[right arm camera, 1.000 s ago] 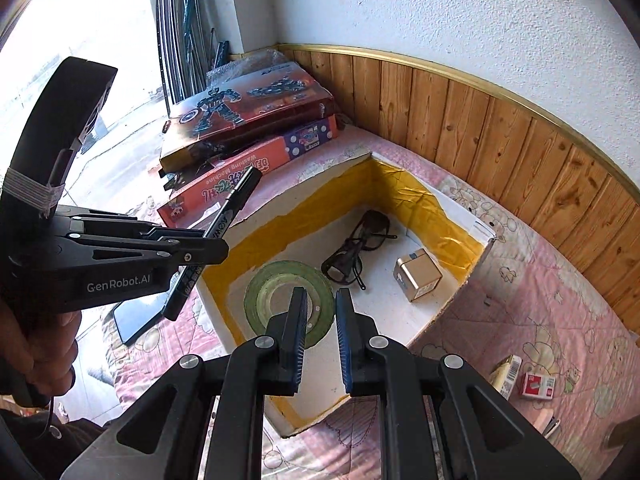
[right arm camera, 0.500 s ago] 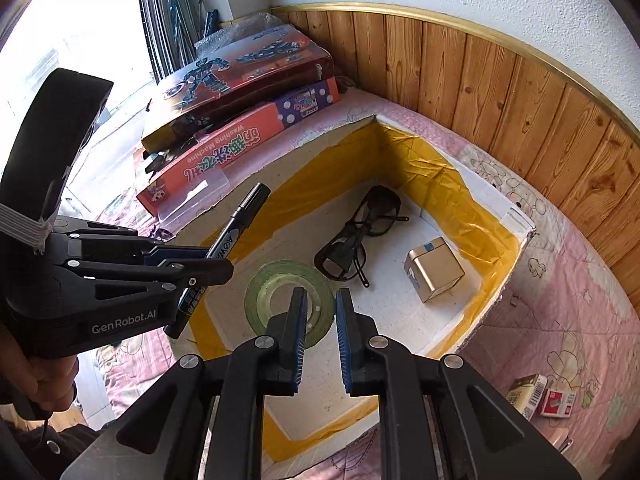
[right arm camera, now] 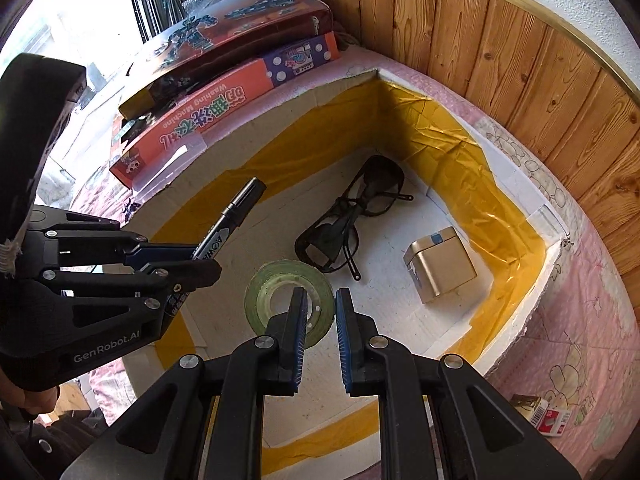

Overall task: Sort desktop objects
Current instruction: 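Lower the marker and tape roll into the box and open both tools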

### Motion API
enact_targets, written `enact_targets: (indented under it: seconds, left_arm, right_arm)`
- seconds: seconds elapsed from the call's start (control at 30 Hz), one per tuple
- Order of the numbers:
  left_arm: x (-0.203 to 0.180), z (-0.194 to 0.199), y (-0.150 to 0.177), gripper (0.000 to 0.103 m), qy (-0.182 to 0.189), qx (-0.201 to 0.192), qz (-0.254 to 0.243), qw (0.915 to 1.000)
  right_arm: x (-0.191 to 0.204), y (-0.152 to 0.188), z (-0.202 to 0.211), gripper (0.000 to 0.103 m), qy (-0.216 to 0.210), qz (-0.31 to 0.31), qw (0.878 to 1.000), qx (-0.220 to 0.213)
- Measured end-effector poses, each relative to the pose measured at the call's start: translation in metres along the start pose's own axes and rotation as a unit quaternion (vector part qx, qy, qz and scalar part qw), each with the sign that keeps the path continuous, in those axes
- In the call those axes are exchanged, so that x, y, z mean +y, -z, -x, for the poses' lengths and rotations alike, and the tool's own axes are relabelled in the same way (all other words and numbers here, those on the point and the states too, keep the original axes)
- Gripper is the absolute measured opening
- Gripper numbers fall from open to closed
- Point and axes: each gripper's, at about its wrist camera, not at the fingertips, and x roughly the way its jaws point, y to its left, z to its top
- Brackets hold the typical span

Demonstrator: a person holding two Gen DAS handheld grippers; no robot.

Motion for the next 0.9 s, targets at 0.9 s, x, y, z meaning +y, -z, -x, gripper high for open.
enact_targets:
  seconds: [0.9]
  left_arm:
    - [0.014,-0.045,-0.012,0.013,0.005,0.11,0.008,0.9939]
  right_arm:
    - [-0.001,-0.015,-0.071,0.016,0.026,0.044,0.988,0.148]
